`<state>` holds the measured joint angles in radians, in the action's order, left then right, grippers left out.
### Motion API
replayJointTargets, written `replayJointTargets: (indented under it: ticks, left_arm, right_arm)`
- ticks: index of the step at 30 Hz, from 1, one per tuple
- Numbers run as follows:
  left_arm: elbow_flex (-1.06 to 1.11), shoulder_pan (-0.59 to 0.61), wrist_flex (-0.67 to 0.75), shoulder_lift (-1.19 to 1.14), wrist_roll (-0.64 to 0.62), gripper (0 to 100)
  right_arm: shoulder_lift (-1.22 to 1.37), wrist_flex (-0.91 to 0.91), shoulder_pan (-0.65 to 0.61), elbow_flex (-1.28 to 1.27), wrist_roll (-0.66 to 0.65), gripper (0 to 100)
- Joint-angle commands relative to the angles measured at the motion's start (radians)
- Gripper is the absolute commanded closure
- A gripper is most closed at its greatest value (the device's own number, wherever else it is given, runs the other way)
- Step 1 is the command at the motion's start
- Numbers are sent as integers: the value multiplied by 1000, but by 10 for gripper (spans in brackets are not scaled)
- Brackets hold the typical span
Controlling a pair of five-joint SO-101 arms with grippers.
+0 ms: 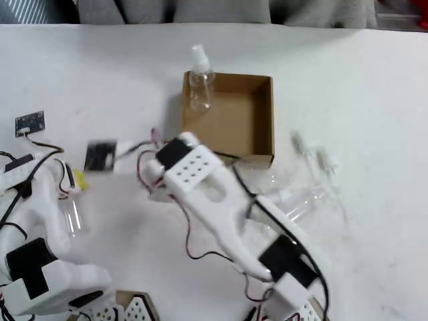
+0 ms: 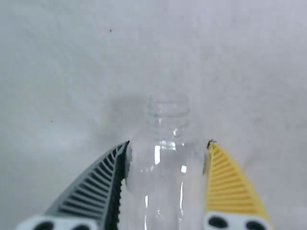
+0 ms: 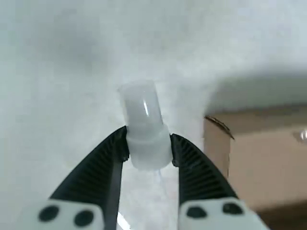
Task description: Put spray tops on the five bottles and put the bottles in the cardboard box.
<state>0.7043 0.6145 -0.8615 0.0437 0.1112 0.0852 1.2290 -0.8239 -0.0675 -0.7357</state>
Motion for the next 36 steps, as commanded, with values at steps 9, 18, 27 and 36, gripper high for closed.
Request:
replayJointTargets:
  ticks: [9,18,27,36]
  left_arm:
    - [-5,-85,12,104,-11,894]
    - [153,-274,20,654,-11,894]
    - [167,-564,149,1162,-11,895]
    - [199,-680,359,1253,-89,897]
  right_arm:
    - [-487,283,222,46,629,981]
    - [-796,306,371,44,694,981]
    - [-1021,50,490,52,695,982]
    - [-960,-124,535,229,727,982]
